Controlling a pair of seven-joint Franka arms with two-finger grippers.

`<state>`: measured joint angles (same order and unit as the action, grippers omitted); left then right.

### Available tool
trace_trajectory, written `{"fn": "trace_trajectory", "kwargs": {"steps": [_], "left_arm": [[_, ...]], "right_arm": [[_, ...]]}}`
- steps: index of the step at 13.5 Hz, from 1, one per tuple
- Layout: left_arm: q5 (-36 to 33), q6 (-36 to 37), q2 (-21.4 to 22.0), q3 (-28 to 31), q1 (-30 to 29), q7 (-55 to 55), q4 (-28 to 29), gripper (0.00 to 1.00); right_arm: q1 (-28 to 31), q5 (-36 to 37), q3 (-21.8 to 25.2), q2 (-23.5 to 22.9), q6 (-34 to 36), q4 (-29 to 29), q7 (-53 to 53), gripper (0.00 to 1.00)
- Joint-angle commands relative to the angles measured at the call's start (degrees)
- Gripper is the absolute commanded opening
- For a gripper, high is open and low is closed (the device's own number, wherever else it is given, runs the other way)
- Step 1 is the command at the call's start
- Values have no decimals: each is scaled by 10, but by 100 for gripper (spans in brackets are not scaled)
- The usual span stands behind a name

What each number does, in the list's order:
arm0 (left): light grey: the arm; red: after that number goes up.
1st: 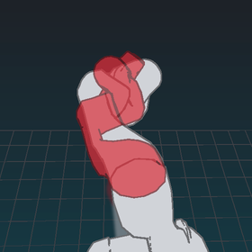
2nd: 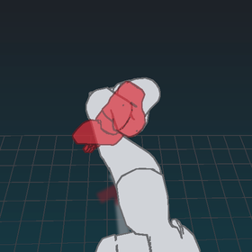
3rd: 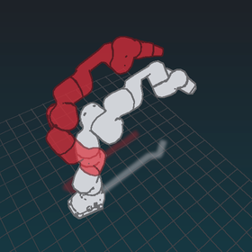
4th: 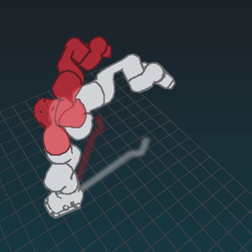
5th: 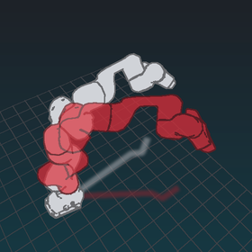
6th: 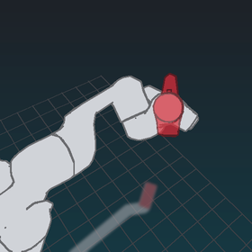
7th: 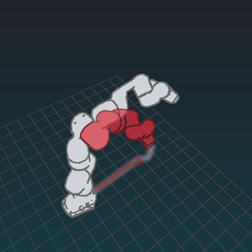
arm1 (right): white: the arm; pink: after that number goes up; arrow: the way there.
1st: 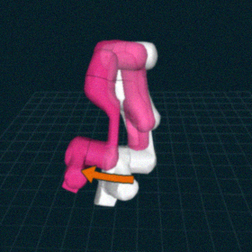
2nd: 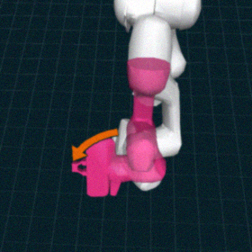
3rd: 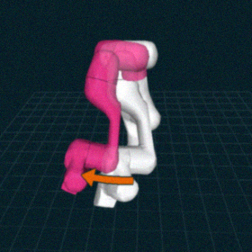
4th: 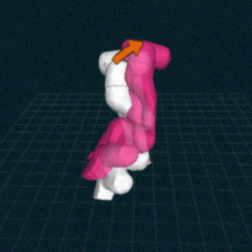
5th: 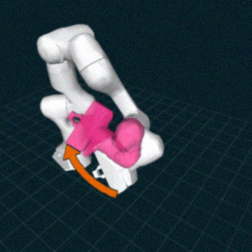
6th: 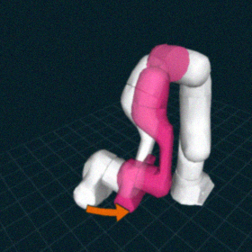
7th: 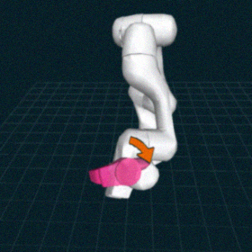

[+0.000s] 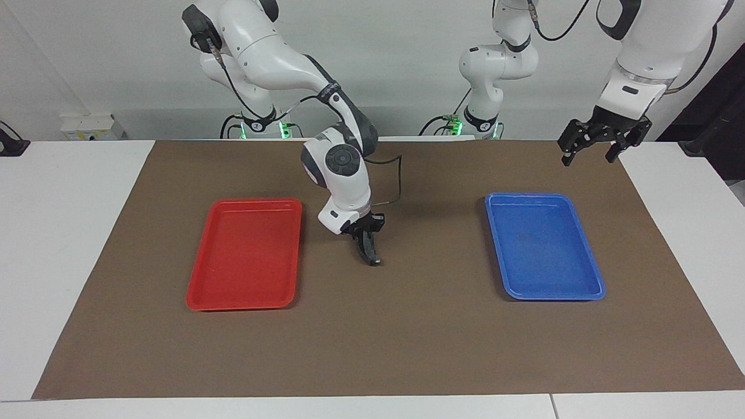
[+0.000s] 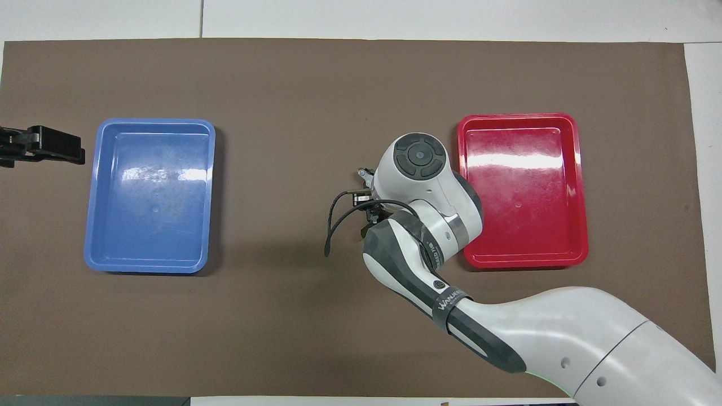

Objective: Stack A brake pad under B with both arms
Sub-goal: 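Lower the big curved pad with the right gripper onto the small pad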

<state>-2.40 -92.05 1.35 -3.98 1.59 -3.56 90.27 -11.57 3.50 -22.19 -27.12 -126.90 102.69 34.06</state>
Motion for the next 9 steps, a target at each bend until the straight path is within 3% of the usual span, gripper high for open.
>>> {"fn": "trace_trajectory", "kwargs": {"steps": [1,2,3,7,9], "left_arm": [[10,6,9,0,-4,0,12,100],[10,6,9,-1,-4,0,12,100],[10,6,9,-1,-4,0,12,100],[10,5,8,-1,-4,0,12,100],[10,5,9,-1,-4,0,12,100]], "right_arm": [[9,8,-10,6,-8,12,14,41],[8,7,-10,7,-8,11,14,88],[8,7,-10,8,-7,7,17,100],[13,7,-3,31,64,-60,13,100],[17,7,19,65,99,-65,6,100]]}}
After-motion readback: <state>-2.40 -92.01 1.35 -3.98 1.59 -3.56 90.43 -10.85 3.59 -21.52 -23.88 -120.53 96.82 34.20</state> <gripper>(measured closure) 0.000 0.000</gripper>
